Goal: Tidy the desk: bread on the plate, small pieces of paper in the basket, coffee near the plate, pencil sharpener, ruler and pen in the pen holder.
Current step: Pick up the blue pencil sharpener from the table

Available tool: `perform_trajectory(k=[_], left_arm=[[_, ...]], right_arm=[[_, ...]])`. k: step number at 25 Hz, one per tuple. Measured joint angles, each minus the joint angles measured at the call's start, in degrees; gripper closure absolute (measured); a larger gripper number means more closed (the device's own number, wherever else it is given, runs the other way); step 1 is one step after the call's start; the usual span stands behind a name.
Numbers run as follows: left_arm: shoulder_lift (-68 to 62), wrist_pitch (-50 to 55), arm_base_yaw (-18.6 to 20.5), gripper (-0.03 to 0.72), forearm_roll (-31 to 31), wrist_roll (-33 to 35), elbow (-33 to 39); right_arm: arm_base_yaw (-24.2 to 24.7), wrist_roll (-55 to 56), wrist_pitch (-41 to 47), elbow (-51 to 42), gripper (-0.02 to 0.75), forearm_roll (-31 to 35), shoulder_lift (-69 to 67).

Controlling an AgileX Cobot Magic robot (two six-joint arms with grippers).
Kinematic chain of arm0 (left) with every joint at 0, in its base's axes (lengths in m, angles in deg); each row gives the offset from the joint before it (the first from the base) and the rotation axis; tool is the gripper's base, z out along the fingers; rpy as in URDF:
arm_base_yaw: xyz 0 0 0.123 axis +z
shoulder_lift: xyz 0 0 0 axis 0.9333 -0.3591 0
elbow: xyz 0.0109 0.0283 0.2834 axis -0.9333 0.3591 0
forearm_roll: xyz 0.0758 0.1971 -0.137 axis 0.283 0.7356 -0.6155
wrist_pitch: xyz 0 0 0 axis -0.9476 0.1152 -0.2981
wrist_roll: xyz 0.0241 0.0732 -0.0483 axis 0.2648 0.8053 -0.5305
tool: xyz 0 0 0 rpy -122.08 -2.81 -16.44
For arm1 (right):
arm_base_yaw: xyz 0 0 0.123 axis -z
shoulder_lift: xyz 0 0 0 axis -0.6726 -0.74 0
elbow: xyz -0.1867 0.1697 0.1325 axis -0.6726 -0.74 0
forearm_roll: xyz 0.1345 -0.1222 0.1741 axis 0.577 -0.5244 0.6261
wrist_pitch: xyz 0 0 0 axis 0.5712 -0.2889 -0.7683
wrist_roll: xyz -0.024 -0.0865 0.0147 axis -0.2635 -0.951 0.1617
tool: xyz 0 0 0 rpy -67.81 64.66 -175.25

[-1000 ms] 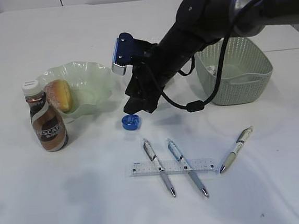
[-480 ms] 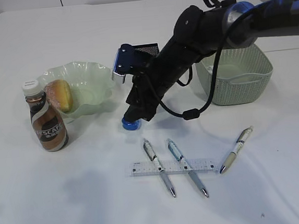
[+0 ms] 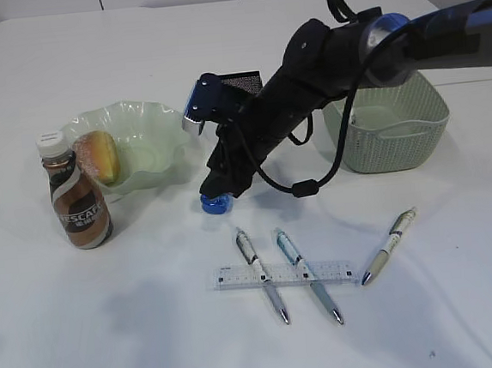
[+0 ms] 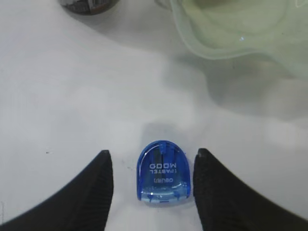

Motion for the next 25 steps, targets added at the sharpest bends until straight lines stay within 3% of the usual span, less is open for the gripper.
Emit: perform_trajectory(k=[11, 19, 25], left_arm=[[0.00, 0.00, 0.00, 0.185, 0.00, 0.00, 0.00], [0.00, 0.22, 0.00, 0.185, 0.00, 0.00, 0.00], [0.00, 0.22, 0.00, 0.185, 0.00, 0.00, 0.00]], right_arm=[[0.00, 2.96, 0.17, 0.56, 0.310, -0.35, 0.00], [0.00, 4.49, 11.84, 0.71, 0.310, -1.71, 0.00], [0.00, 9.40, 13.58, 4.66, 0.310, -5.07, 0.00]])
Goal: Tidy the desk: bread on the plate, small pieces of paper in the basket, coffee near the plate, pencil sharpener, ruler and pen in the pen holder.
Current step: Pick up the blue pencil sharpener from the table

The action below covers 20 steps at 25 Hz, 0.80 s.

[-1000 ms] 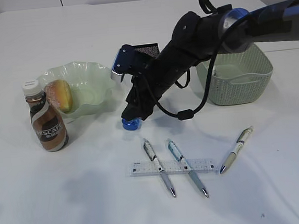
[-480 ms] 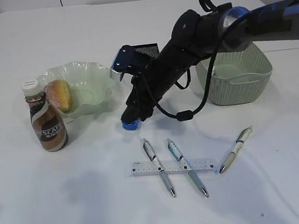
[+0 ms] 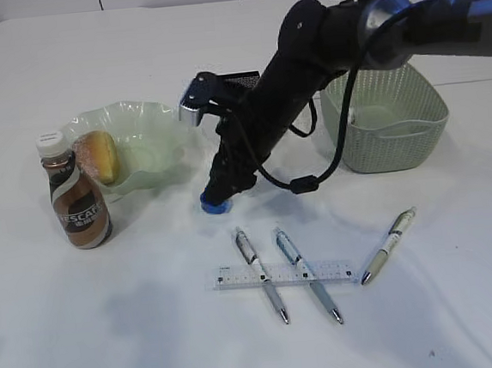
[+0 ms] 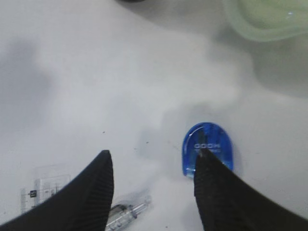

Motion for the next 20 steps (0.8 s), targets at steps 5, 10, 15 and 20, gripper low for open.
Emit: perform_trajectory(k=[5, 10, 15, 20], left_arm=[[0.00, 0.07, 0.00, 0.185, 0.00, 0.00, 0.00], [0.00, 0.17, 0.00, 0.185, 0.00, 0.00, 0.00], [0.00, 0.13, 0.00, 0.185, 0.00, 0.00, 0.00], [0.00, 0.13, 0.00, 0.185, 0.00, 0.00, 0.00]], right_arm=[[0.91, 3.36, 0.10, 4.14, 0.311, -0.87, 0.00], [3.91, 3.73, -1.31, 4.91, 0.310, -0.77, 0.00], [4.63, -0.25, -6.84, 4.91, 0.311, 3.19, 0.00], [4.63, -2.76, -11.11, 5.47, 0.311, 8.47, -1.77]])
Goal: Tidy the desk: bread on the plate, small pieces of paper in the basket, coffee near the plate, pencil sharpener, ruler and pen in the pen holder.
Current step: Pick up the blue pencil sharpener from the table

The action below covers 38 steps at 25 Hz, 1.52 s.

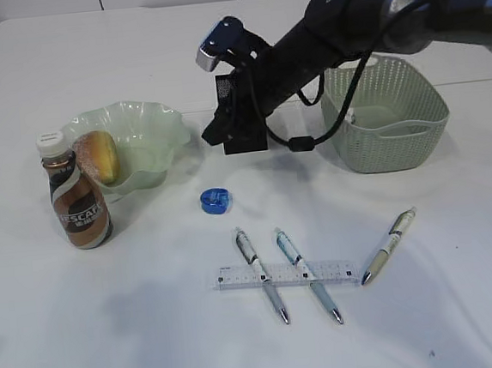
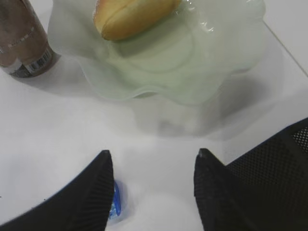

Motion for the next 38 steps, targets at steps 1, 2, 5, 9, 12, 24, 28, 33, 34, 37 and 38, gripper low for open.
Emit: perform_trajectory(k=[1, 2, 5, 9, 12, 24, 28, 33, 34, 37, 38], left_arm=[[0.00, 0.00, 0.00, 0.185, 0.00, 0.00, 0.00], [0.00, 0.00, 0.00, 0.185, 0.00, 0.00, 0.00], [0.00, 0.00, 0.00, 0.186, 0.00, 0.00, 0.00], [0.00, 0.00, 0.00, 0.186, 0.00, 0.00, 0.00], [0.00, -0.10, 0.00, 0.186, 0.00, 0.00, 0.00], [0.00, -0.10, 0.00, 0.186, 0.00, 0.00, 0.00], [0.00, -0.10, 0.00, 0.186, 0.00, 0.00, 0.00], [0.00, -0.10, 0.00, 0.186, 0.10, 0.00, 0.00], [0.00, -0.10, 0.00, 0.186, 0.10, 0.00, 0.00], [0.00, -0.10, 0.00, 0.186, 0.10, 0.00, 0.00], [0.00, -0.10, 0.00, 0.186, 0.10, 0.00, 0.00]], right_arm=[[0.00, -0.23, 0.00, 0.49, 0.311, 0.63, -1.21], [0.00, -0.28, 0.00, 0.77, 0.311, 0.92, -2.00], [0.00, -0.41, 0.00, 1.14, 0.311, 1.49, -3.96], [0.00, -0.64, 0.10, 1.39, 0.311, 1.63, -4.22], [0.00, -1.22, 1.78, 1.50, 0.312, 1.63, -4.22], [0.00, -2.12, 13.34, 1.58, 0.311, 0.79, -4.22], [0.00, -2.12, 13.56, 1.58, 0.312, 0.57, -4.22], [0.00, -2.12, 13.56, 1.58, 0.311, 0.68, -4.22], [0.00, -2.12, 13.56, 1.58, 0.312, 0.79, -4.22], [0.00, -2.12, 13.56, 1.62, 0.312, 1.05, -4.22], [0.00, -2.12, 13.56, 1.62, 0.312, 1.28, -4.22]])
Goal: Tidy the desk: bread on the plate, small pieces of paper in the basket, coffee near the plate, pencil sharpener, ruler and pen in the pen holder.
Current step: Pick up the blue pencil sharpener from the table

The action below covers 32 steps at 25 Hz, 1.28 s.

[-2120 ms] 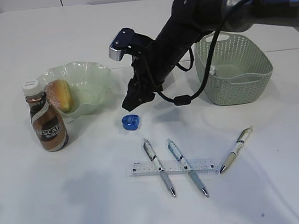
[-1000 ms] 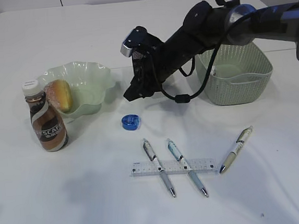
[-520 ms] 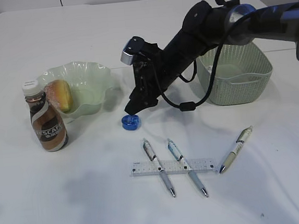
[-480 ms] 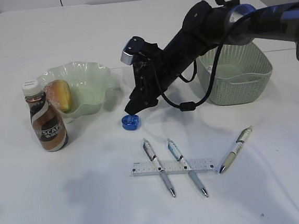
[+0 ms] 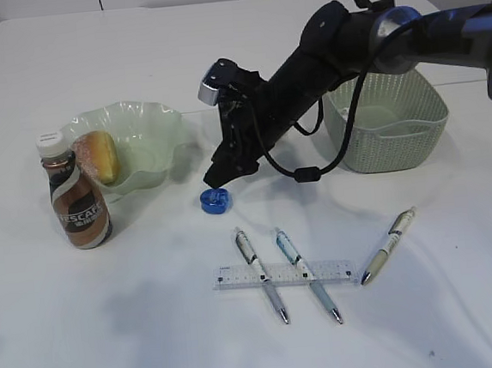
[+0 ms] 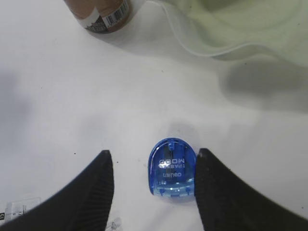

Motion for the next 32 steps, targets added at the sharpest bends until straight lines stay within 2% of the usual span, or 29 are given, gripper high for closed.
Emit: perform_trajectory(k=[13, 19, 28, 32], left_arm=[[0.00, 0.00, 0.00, 0.186, 0.11, 0.00, 0.00], [0.00, 0.00, 0.00, 0.186, 0.11, 0.00, 0.00], [0.00, 0.00, 0.00, 0.186, 0.18, 0.00, 0.00], [0.00, 0.00, 0.00, 0.186, 0.18, 0.00, 0.00]], right_arm=[[0.00, 0.26, -0.34, 0.00, 0.309, -1.29, 0.00], [0.00, 0.73, -0.83, 0.00, 0.221, -2.32, 0.00], [0.00, 1.67, 1.14, 0.00, 0.213, -1.36, 0.00], [-0.36, 4.58, 1.42, 0.00, 0.212, -6.32, 0.00]])
